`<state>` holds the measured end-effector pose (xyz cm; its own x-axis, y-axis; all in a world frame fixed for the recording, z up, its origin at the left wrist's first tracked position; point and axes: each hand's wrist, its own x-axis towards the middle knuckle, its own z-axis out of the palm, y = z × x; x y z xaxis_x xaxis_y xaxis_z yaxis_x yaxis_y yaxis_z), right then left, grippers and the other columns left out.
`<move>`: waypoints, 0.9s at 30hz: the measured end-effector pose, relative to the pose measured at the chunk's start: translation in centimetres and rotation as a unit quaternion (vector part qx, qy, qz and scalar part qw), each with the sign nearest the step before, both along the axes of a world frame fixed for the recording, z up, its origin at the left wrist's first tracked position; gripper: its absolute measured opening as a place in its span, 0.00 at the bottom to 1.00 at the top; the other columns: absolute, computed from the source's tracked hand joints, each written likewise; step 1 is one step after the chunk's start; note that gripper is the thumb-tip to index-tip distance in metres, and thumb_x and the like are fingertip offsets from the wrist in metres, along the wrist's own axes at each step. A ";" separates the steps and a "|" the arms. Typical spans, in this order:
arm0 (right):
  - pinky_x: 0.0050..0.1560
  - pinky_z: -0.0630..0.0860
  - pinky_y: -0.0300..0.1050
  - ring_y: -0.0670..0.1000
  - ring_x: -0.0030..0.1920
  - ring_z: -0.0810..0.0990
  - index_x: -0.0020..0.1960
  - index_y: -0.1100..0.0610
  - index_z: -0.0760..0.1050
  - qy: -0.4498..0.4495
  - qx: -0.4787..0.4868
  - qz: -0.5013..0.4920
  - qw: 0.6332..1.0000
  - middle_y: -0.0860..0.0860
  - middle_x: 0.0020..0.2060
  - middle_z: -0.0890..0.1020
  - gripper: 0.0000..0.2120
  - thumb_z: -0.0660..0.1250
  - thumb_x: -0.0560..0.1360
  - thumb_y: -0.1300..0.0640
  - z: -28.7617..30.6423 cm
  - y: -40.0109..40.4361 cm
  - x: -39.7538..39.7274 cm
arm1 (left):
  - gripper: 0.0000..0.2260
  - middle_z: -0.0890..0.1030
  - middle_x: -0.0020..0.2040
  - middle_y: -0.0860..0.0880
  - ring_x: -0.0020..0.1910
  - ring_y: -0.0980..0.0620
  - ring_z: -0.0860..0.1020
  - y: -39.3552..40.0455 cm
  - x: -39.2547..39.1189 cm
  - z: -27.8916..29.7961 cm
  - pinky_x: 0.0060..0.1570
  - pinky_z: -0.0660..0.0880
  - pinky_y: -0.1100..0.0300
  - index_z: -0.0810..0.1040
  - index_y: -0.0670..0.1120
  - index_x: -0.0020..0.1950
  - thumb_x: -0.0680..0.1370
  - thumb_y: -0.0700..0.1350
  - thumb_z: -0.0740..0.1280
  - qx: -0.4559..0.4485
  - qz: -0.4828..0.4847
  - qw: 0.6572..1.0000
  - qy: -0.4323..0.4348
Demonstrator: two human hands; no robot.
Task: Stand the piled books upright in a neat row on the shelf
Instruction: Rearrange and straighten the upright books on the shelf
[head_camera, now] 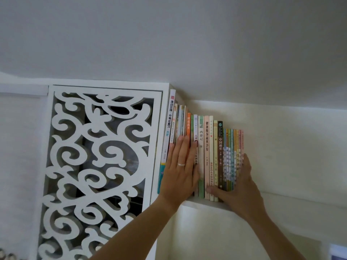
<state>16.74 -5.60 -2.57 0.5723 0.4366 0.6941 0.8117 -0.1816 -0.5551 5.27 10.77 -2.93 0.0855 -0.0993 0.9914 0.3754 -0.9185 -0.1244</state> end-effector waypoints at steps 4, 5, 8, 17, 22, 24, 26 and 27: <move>0.73 0.66 0.66 0.59 0.77 0.64 0.77 0.37 0.23 0.031 -0.005 0.019 0.999 0.51 0.80 0.58 0.82 0.84 0.49 0.32 -0.2 0.3 -0.7 | 0.28 0.57 0.83 0.36 0.83 0.37 0.54 -0.5 -0.4 -0.6 0.81 0.54 0.38 0.62 0.36 0.81 0.83 0.46 0.59 -0.064 0.001 0.997 -0.048; 0.72 0.66 0.65 0.59 0.78 0.63 0.76 0.37 0.22 0.036 -0.003 0.020 0.999 0.52 0.80 0.57 0.82 0.85 0.49 0.35 -0.2 0.3 -0.8 | 0.28 0.55 0.83 0.36 0.83 0.36 0.53 -0.6 -0.5 -0.6 0.81 0.53 0.38 0.61 0.36 0.81 0.83 0.46 0.59 -0.080 0.000 0.996 -0.049; 0.70 0.70 0.64 0.60 0.75 0.66 0.76 0.37 0.22 0.030 -0.004 0.019 0.999 0.53 0.78 0.61 0.81 0.85 0.51 0.35 -0.2 0.3 -0.9 | 0.29 0.54 0.83 0.33 0.83 0.34 0.52 -0.8 -0.6 -0.4 0.80 0.55 0.37 0.61 0.35 0.81 0.82 0.45 0.62 -0.097 0.007 0.994 -0.055; 0.65 0.76 0.64 0.58 0.69 0.75 0.79 0.37 0.28 0.017 0.010 0.028 0.999 0.50 0.75 0.69 0.78 0.84 0.51 0.33 -0.3 -0.1 -0.9 | 0.33 0.52 0.84 0.38 0.84 0.38 0.51 -0.4 -1.8 -0.7 0.78 0.62 0.37 0.56 0.35 0.82 0.83 0.46 0.67 -0.115 -0.029 0.993 -0.031; 0.63 0.78 0.62 0.58 0.69 0.77 0.78 0.35 0.26 0.015 0.007 0.026 1.000 0.49 0.76 0.68 0.77 0.84 0.53 0.33 -0.5 -0.2 -0.8 | 0.37 0.53 0.84 0.36 0.83 0.34 0.51 -0.2 -1.6 -0.9 0.80 0.55 0.35 0.62 0.44 0.82 0.79 0.59 0.70 -0.082 0.035 0.996 0.014; 0.61 0.79 0.62 0.58 0.68 0.77 0.77 0.35 0.26 0.004 0.004 0.022 1.000 0.50 0.76 0.68 0.77 0.83 0.53 0.33 -0.4 -0.2 -0.7 | 0.34 0.53 0.85 0.40 0.84 0.39 0.52 -0.1 -1.6 -1.0 0.80 0.56 0.36 0.62 0.47 0.83 0.81 0.58 0.68 -0.024 0.046 0.997 0.059; 0.60 0.79 0.63 0.59 0.69 0.76 0.77 0.35 0.25 -0.009 0.002 0.021 1.000 0.50 0.77 0.68 0.77 0.83 0.54 0.33 -0.4 -0.2 -0.7 | 0.31 0.53 0.85 0.43 0.84 0.43 0.52 0.1 -1.5 -1.0 0.80 0.57 0.38 0.60 0.49 0.84 0.84 0.58 0.65 0.019 0.063 0.992 0.105; 0.60 0.79 0.64 0.59 0.69 0.76 0.77 0.35 0.25 -0.012 0.002 0.021 1.000 0.50 0.77 0.68 0.77 0.83 0.54 0.33 -0.3 -0.2 -0.7 | 0.31 0.54 0.85 0.44 0.84 0.44 0.52 0.2 -1.6 -0.9 0.79 0.58 0.38 0.59 0.50 0.84 0.84 0.59 0.63 0.024 0.070 0.990 0.118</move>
<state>16.06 -5.81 -2.90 0.5362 0.4582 0.7089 0.8319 -0.1445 -0.5358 3.72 10.93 -3.81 0.3312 -0.1177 0.9362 0.4529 -0.8506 -0.2672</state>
